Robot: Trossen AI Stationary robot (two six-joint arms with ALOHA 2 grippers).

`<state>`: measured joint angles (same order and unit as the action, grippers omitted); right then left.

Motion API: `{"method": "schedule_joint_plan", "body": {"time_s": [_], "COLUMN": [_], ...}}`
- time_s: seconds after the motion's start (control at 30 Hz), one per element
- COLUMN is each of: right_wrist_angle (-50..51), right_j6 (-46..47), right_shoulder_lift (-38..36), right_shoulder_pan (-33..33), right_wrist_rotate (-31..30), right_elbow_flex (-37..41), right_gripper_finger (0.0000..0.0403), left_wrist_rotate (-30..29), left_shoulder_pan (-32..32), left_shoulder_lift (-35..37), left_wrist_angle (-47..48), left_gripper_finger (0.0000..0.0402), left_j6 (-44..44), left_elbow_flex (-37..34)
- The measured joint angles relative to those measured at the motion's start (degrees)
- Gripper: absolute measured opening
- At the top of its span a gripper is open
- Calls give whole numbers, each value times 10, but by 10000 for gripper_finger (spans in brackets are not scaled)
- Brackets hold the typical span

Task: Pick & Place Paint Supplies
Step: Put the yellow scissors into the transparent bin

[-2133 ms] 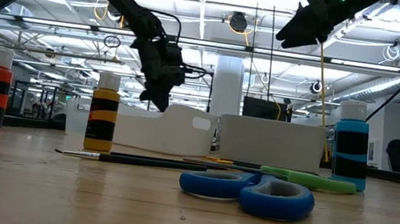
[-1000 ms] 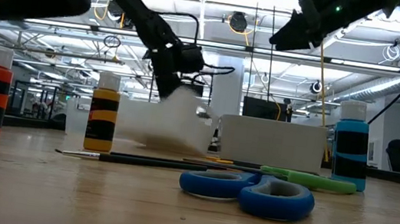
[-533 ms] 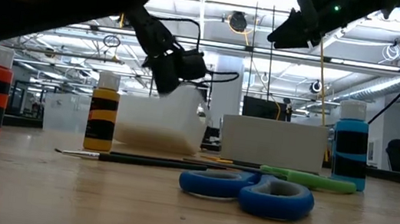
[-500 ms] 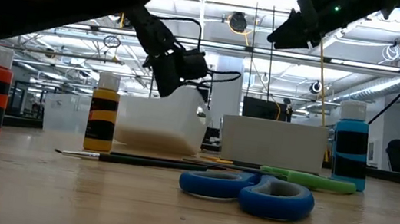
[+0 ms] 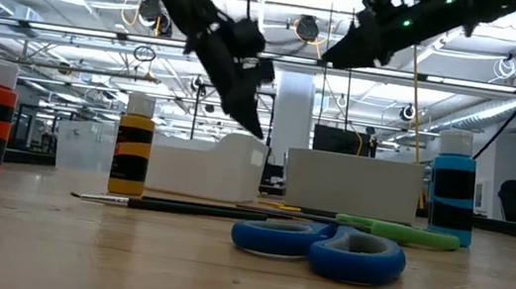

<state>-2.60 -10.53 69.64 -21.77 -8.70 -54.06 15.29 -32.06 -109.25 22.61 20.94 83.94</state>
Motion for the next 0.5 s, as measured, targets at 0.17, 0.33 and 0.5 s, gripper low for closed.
{"method": "schedule_joint_plan", "body": {"time_s": [0.17, 0.33, 0.5], "right_wrist_angle": [97, 208, 296], "right_j6": [-54, -133, -211], "right_shoulder_lift": [126, 304, 464], "right_shoulder_pan": [-35, -83, -105], "right_wrist_rotate": [16, 112, 162], "right_elbow_flex": [-147, -318, -439], "right_gripper_finger": [313, 313, 313], "left_wrist_rotate": [27, 28, 17], "left_shoulder_pan": [10, 27, 29], "left_shoulder_lift": [87, 196, 329], "left_wrist_angle": [-3, -46, -138], "left_gripper_finger": [7, 9, 5], "left_j6": [-14, -16, -33], "left_elbow_flex": [0, -52, -177]}}
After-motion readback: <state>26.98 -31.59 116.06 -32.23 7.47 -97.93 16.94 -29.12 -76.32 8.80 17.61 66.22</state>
